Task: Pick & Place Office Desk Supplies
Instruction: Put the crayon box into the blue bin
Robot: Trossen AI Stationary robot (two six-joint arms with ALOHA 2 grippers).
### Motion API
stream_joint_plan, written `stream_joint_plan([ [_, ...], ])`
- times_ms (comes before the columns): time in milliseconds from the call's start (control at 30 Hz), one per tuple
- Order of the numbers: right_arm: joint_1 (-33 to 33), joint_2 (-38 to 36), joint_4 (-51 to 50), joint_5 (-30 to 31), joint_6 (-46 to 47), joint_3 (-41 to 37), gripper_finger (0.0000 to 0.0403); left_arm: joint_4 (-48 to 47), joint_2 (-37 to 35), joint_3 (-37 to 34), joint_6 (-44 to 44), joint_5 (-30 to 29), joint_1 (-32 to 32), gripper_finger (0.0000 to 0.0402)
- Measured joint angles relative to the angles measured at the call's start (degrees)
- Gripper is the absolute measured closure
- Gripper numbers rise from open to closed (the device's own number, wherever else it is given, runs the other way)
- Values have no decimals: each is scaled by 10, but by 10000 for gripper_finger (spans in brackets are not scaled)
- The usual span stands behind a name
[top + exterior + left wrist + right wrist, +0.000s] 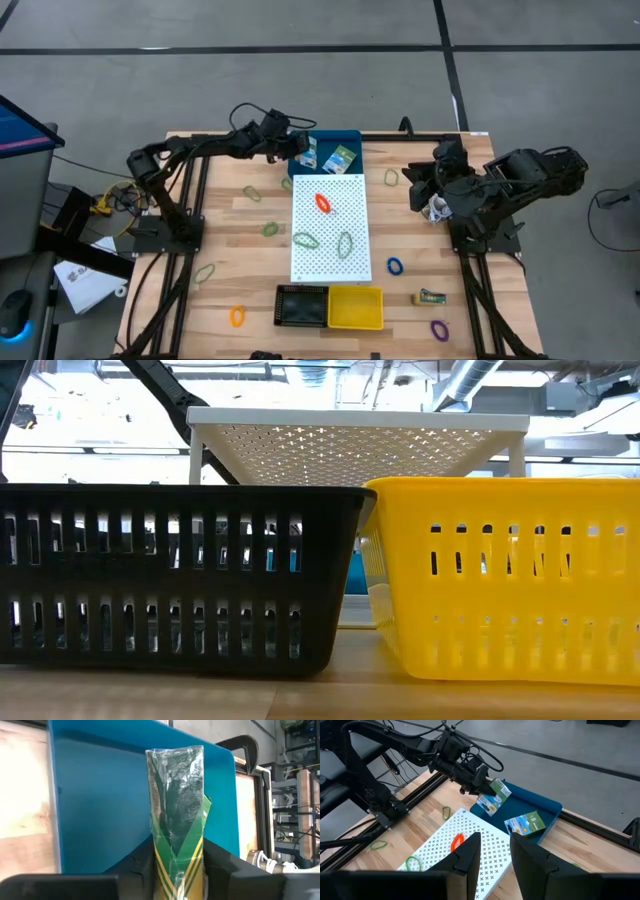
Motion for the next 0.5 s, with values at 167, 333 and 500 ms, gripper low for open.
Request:
stream_joint_plan([
  [167,0,0,0,1,0,0,300,0,0,0,4,-9,0,259],
  [333,0,0,0,2,0,0,300,1,0,0,4,-9,1,225],
  [500,0,0,0,2,0,0,300,10,0,0,6,-8,1,202],
])
